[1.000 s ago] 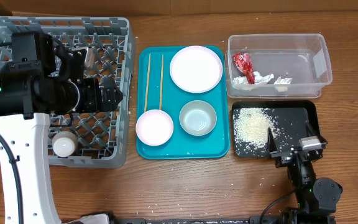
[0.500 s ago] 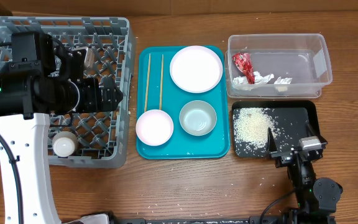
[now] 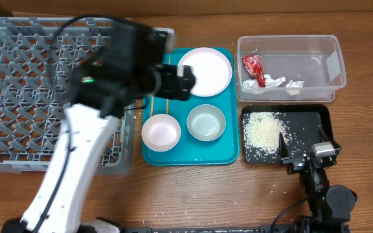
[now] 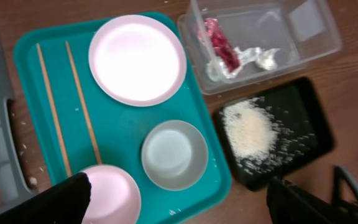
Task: Sort waste into correct bins and load items into the dishwasher
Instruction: 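Grasp a wooden chopstick with the left gripper and move it to the rack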
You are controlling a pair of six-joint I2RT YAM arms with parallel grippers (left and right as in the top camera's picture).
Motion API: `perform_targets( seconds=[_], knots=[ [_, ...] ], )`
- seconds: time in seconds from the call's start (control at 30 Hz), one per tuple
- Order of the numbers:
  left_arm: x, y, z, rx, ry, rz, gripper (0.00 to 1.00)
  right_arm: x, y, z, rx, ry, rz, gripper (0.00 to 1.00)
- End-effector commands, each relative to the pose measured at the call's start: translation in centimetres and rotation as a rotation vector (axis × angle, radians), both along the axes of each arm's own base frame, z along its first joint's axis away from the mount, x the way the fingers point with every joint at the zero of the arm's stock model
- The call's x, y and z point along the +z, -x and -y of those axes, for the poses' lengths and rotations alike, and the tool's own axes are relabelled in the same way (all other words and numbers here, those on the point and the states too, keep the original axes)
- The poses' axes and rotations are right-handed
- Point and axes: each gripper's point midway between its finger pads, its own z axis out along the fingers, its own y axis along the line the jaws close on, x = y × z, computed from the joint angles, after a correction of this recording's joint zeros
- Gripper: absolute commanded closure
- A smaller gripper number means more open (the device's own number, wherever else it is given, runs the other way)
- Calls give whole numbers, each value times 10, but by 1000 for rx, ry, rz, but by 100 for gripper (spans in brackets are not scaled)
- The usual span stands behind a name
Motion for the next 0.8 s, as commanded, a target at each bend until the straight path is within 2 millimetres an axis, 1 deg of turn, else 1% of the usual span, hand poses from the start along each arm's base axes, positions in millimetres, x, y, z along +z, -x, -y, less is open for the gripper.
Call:
perform_targets(
  seconds=[0.0, 0.03, 0.07, 0.1, 0.13, 0.17, 0.2, 0.23, 0.3, 0.37, 0.43, 0.5, 0.57, 0.6, 0.63, 0.7, 0.73, 0.77],
  knots=[
    [-29, -34, -33, 315, -236, 36, 13, -1, 0, 1, -4, -7, 7, 0],
    [-50, -41, -36, 391, -231, -28, 16, -1, 0, 1, -4, -7, 7, 1],
    [-65, -46, -35, 406, -230, -71, 18, -1, 0, 1, -4, -7, 7, 0],
    [-86, -54, -32, 403, -227, -121, 21, -1, 0, 1, -4, -7, 7, 0],
    [-119, -65, -25, 375, -224, -192, 24, -1, 0, 1, -4, -7, 7, 0],
    [-132, -69, -20, 353, -224, -218, 25, -1, 0, 1, -4, -7, 7, 0],
    [-160, -75, -18, 318, -264, -257, 28, -1, 0, 1, -4, -7, 7, 0],
    [-184, -78, -24, 333, -312, -293, 27, -1, 0, 1, -4, -7, 7, 0],
    [-209, -81, -28, 343, -331, -339, 27, -1, 0, 1, -4, -7, 7, 0],
    [-235, -81, -35, 352, -352, -397, 33, -1, 0, 1, -4, -7, 7, 0],
    [-261, -81, -35, 327, -327, -464, 37, -1, 0, 1, -4, -7, 7, 0],
    [-279, -81, -36, 300, -320, -502, 45, -1, 0, 1, -4, -7, 7, 0],
    [-298, -80, -45, 314, -337, -540, 55, -1, 0, 1, -4, -7, 7, 0],
    [-303, -79, -47, 317, -337, -554, 59, -1, 0, 1, -4, -7, 7, 0],
    [-308, -78, -51, 323, -343, -570, 66, -1, 0, 1, -4, -7, 7, 0],
    [-310, -78, -54, 318, -348, -575, 79, -1, 0, 1, -4, -7, 7, 0],
    [-309, -79, -56, 314, -344, -574, 92, -1, 0, 1, -4, -7, 7, 0],
    [-307, -80, -55, 301, -332, -575, 96, -1, 0, 1, -4, -7, 7, 1]
  ],
)
